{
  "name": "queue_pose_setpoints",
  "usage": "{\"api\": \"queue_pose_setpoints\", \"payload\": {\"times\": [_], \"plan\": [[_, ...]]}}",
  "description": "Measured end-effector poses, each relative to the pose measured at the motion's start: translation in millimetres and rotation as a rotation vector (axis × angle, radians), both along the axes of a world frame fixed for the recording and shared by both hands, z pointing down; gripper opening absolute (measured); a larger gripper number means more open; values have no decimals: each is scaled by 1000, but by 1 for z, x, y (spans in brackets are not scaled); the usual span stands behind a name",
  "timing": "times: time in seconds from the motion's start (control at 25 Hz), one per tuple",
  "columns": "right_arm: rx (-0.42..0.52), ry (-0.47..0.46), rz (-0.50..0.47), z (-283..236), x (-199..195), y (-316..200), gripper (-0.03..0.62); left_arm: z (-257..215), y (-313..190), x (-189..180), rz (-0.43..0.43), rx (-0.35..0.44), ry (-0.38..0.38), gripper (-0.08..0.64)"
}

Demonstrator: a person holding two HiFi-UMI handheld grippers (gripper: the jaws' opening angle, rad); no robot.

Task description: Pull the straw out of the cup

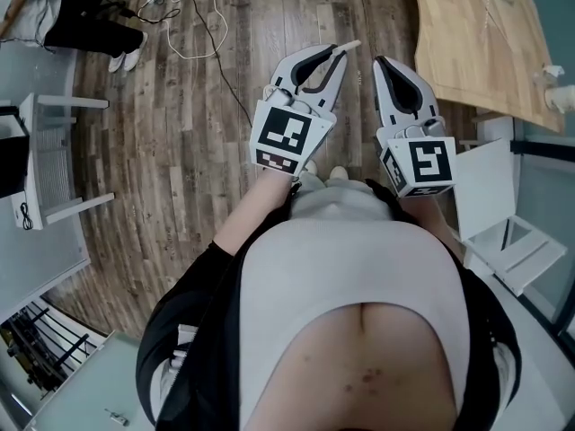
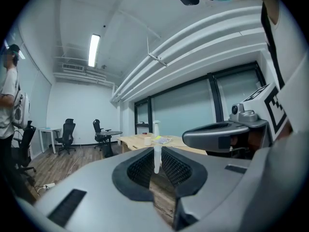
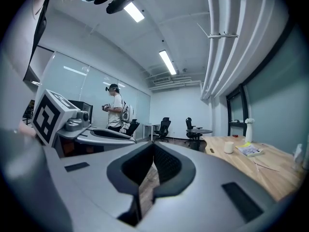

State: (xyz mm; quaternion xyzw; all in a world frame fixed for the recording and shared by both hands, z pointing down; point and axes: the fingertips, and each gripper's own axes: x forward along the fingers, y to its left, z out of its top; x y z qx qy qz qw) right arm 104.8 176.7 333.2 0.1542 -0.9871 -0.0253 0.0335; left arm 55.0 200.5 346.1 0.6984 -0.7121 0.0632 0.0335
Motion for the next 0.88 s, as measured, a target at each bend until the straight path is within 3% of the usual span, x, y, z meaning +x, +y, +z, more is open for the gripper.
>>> {"api": "queue_pose_setpoints", "payload": {"times": [0.88], "plan": [[-16, 9, -1, 3, 0, 0, 29, -3, 1, 0, 10, 16, 6, 50]]}}
